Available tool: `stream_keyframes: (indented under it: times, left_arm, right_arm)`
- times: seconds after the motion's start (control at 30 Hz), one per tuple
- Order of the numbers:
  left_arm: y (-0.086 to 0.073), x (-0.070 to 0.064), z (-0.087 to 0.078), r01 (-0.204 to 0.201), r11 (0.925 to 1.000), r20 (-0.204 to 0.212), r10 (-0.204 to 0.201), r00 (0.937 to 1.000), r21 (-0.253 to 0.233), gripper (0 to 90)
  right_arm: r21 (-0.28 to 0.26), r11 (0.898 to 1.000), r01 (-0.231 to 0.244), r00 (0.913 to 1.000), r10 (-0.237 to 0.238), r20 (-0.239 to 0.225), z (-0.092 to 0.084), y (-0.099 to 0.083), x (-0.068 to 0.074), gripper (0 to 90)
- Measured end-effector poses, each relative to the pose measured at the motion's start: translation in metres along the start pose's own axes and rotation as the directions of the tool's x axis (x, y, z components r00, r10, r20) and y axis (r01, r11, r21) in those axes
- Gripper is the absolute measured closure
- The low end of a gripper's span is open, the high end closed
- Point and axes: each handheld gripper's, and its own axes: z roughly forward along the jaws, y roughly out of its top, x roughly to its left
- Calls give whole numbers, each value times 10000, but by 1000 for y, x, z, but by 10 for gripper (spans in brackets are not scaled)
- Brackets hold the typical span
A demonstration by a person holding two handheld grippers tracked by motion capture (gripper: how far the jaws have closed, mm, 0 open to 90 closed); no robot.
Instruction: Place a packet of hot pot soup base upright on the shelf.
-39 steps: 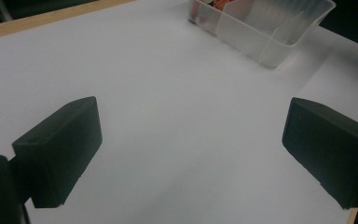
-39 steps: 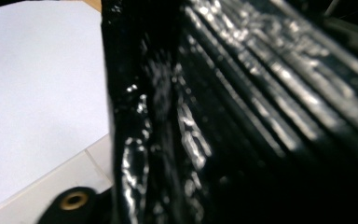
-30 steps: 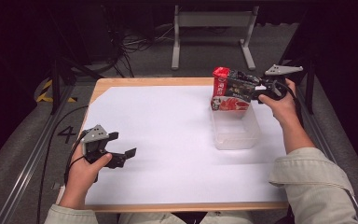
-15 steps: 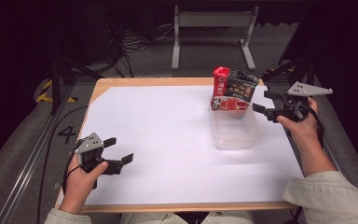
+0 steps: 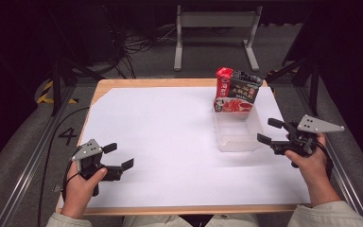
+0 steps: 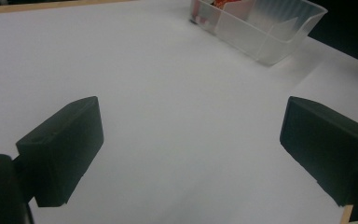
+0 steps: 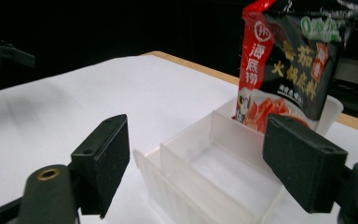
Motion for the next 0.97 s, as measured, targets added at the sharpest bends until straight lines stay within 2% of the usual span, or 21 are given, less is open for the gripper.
stream_keyframes:
  times: [0.2, 0.4, 0.47, 0.6, 0.73, 0.8, 0.9, 0.97]
  left_arm:
    - [-4, -1, -1, -149, 9996, -86, 147, 9999, -235, 68]
    - [-8, -1, 0, -121, 9995, -62, 120, 9999, -275, 66]
    - [-9, -1, 1, -79, 9997, -14, 79, 10000, -240, 66]
    - [-12, 1, 4, -68, 9998, -18, 68, 10000, -197, 66]
    - [-15, 5, 4, 66, 9989, -44, -68, 10000, -470, 66]
    - [-17, 7, 5, 191, 9985, -47, -194, 9998, -516, 62]
    - [-20, 7, 7, 229, 9989, -62, -232, 9997, -411, 54]
    - [-21, 7, 9, 232, 9995, -54, -233, 9997, -236, 45]
  right_arm:
    - [60, 9999, -115, 9997, 114, 215, -5, -23, 10, 219]
    - [452, 9989, 78, 9979, -106, 633, -3, -51, 19, 233]
    - [463, 9987, -192, 9977, 161, 653, -5, -61, 22, 230]
    - [925, 9954, -234, 9964, 156, 839, -4, -77, 22, 222]
    - [1202, 9926, -164, 9961, 58, 877, 1, -82, 21, 219]
    - [1351, 9904, -290, 9961, 173, 869, 3, -85, 21, 218]
    - [1511, 9882, -253, 9962, 122, 866, 6, -88, 20, 218]
    - [1414, 9895, -313, 9963, 196, 832, 6, -87, 20, 218]
